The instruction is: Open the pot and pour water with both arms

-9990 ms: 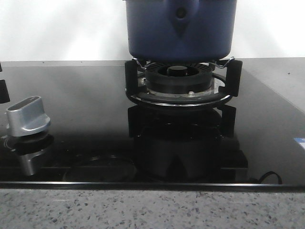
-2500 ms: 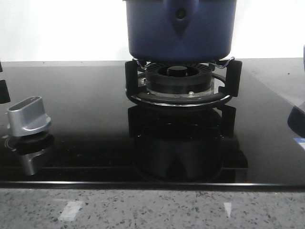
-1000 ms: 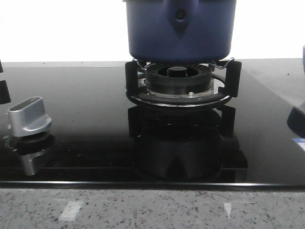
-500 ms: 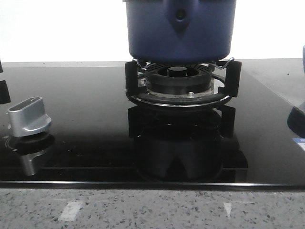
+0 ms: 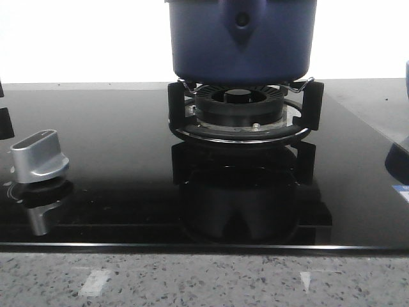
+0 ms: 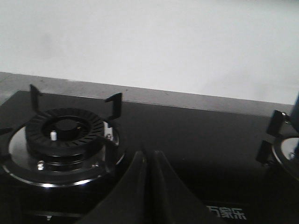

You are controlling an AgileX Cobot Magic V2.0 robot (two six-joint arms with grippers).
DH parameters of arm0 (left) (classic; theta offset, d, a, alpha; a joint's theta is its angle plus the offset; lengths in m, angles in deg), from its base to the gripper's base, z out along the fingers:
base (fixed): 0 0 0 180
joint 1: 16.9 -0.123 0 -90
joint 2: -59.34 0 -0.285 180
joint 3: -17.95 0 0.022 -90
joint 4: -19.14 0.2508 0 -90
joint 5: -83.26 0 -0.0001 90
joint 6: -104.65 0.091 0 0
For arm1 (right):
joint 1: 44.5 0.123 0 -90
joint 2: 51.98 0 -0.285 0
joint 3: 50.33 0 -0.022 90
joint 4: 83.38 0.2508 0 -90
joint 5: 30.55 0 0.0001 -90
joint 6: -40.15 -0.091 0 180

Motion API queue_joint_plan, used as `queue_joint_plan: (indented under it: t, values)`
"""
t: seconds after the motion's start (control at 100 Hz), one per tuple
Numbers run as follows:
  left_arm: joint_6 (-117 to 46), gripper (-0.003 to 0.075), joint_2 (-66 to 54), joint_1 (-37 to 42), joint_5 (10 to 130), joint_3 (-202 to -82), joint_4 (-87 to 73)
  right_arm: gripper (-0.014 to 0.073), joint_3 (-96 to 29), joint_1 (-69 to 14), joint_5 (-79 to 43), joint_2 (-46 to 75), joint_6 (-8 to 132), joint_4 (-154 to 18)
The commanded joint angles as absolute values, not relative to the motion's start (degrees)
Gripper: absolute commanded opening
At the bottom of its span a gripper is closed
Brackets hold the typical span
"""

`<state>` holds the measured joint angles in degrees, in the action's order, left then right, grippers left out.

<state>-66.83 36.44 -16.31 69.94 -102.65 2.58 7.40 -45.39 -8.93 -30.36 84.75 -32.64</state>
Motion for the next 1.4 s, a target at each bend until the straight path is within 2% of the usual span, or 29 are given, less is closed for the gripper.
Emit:
queue_joint_plan:
  t: [0.0,0.1,0.58,0.87,1.39]
  values:
    - [-80.5,-0.0020,36.4,-15.9,77.9,-102.7,14.6,-0.0067,5.9,-45.3,-11.6,-30.0,85.4,-31.3]
    - [-80.5,-0.0020,39.4,-15.8,81.5,-98.5,15.7,-0.0067,5.9,-45.3,-11.6,-30.0,85.4,-31.3]
    - [-80.5,-0.0020,53.3,-15.8,81.5,-83.2,18.2,-0.0067,5.9,-45.3,-11.6,-30.0,85.4,-31.3]
    - [-80.5,-0.0020,53.3,-15.8,76.7,-82.9,17.5,-0.0067,5.9,-45.3,-11.8,-30.0,85.4,-31.3]
    - [-80.5,-0.0020,53.3,-15.8,76.7,-82.9,17.5,-0.0067,5.9,-45.3,-11.8,-30.0,85.4,-31.3]
